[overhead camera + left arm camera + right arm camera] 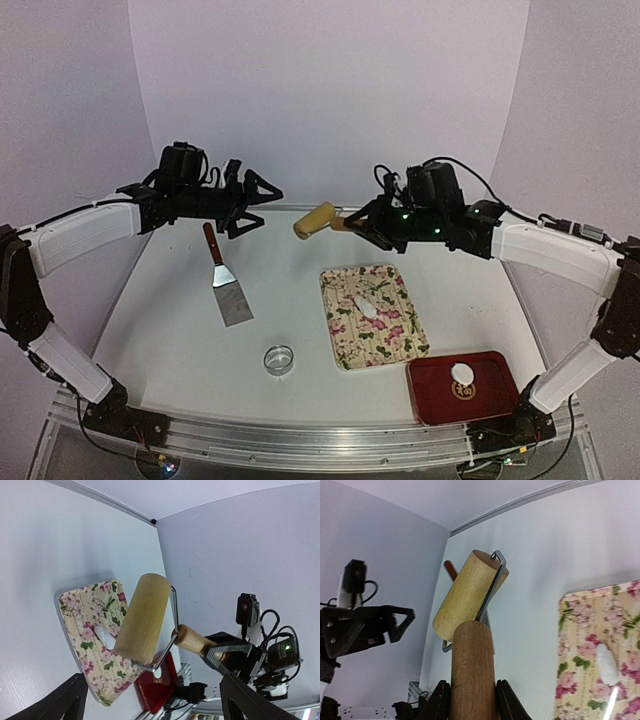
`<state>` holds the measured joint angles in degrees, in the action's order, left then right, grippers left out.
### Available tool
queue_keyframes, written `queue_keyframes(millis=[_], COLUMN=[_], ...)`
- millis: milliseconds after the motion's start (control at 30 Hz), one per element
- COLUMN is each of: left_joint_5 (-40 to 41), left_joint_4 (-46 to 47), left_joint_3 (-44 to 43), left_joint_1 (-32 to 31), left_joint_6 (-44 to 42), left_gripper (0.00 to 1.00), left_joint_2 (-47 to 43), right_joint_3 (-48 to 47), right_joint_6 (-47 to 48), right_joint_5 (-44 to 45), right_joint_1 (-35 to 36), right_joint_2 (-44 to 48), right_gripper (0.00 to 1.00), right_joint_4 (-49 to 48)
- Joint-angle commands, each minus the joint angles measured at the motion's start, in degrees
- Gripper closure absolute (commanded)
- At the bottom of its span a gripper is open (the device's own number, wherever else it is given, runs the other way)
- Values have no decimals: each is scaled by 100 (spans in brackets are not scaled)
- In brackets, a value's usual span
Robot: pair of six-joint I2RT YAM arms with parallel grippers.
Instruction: Roll out the dumpling wrappers from the dough
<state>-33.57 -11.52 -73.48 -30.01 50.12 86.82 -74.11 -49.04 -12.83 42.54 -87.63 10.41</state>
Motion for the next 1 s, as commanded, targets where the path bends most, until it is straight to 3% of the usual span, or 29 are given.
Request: queue_keyframes(millis=[0,200,300,433,833,967], left_joint_5=[744,1458,1386,1430,1495,1400], left_joint_4=[-1645,-2200,-2112,-2105,-1853,-1995], left_joint_3=[-603,-1350,-1803,-2570,-4406,-4981], left_joint_1=[-98,-524,-625,-731,-908,-1046], left_joint_6=[-2301,-3534,-3791,-4119,-4415,-4571], left_gripper=[9,16,24,25,19,28], left_joint_2=[648,2004,2672,3489,5355,5802], right_joint_3=[-694,-876,-928,-1075,-1062,-1096], right_joint_6=[350,443,518,616,626,655], right_joint_5=[1278,1664,1729,1687,1582,1532], right_joint_1=[-289,-692,-811,-815,-814,-823], right_joint_2=[253,349,455,588,892,838], right_gripper=[100,100,100,100,100,100], right_joint_4=[1973,2950,3173,3357,3456,3481])
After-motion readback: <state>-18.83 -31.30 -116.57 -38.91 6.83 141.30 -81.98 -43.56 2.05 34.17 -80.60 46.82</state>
